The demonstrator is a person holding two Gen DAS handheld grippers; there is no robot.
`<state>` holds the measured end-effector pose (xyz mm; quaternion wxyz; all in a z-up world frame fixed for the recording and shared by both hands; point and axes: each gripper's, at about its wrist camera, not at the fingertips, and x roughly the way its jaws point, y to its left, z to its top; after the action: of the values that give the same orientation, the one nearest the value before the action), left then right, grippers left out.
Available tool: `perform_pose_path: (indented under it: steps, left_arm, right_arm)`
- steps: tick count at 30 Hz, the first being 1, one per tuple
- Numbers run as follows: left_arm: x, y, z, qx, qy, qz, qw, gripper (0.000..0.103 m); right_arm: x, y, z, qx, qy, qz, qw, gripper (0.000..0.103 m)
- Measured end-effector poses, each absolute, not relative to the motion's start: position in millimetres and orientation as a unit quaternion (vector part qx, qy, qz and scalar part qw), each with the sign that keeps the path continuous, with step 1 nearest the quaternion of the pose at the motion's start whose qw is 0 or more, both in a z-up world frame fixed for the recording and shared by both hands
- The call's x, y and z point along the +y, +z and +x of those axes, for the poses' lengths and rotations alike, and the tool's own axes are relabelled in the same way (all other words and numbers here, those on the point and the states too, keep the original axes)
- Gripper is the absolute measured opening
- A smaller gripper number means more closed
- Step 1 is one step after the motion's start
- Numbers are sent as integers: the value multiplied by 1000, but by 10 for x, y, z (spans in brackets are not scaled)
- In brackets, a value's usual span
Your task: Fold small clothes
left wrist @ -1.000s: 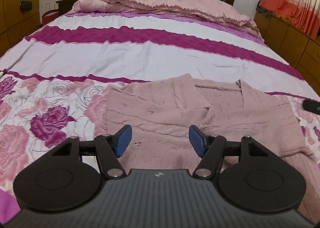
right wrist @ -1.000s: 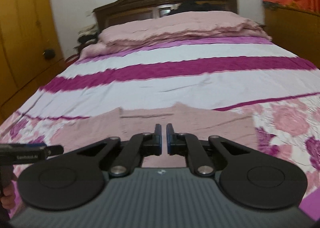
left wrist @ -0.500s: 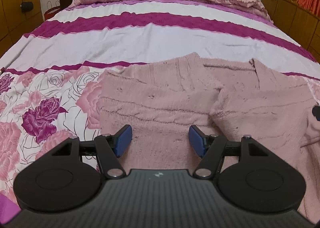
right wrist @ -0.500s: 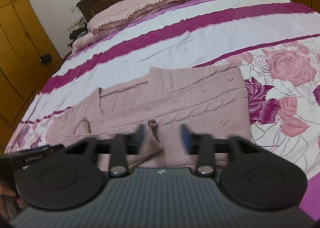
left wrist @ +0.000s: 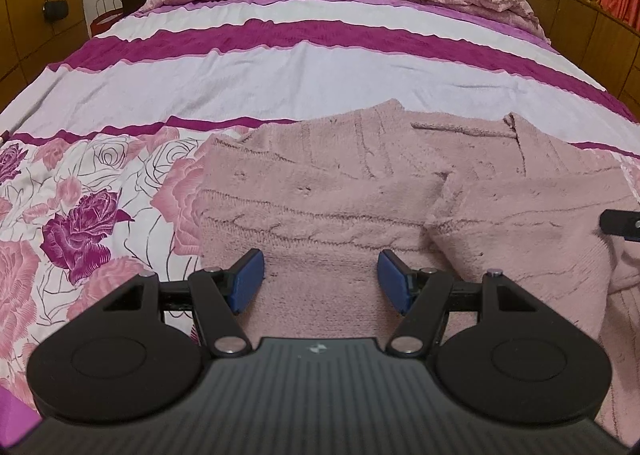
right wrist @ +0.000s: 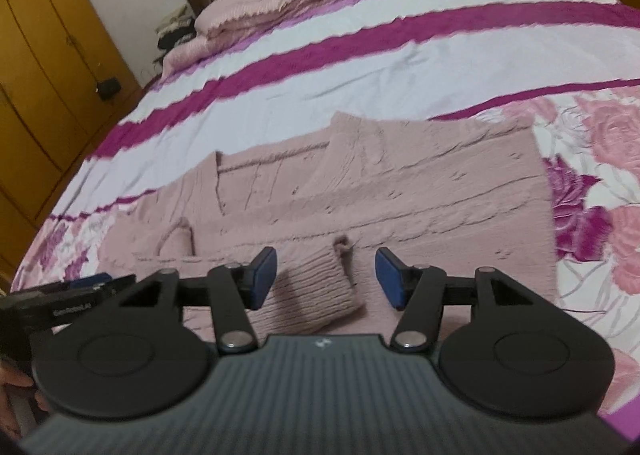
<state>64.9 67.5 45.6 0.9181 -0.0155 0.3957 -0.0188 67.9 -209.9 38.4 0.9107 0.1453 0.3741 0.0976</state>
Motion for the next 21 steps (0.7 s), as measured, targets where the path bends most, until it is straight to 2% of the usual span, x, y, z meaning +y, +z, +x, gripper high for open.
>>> perform_pose_path:
  steps: [8, 9, 12, 17, 21]
  left_arm:
    - [668, 439, 656, 396, -17, -15, 918, 71]
    - [668, 436, 658, 396, -17, -15, 918, 71]
    - [671, 438, 658, 395, -17, -15, 918, 71]
    - [674, 431, 665, 395, -17, -15, 918, 71]
    - [681, 428, 671, 392, -13, -19, 920, 71]
  right_arm:
    - [-1884, 281, 781, 393, 128, 95, 905, 56]
    - [-1863, 285, 776, 392, 131, 89, 906, 49]
    - [-1830, 316, 771, 388, 140, 76, 908, 14]
    - [-1808, 491, 711, 357, 138, 62, 922, 12]
    - [-1914, 804, 623, 297, 123, 65, 945, 11]
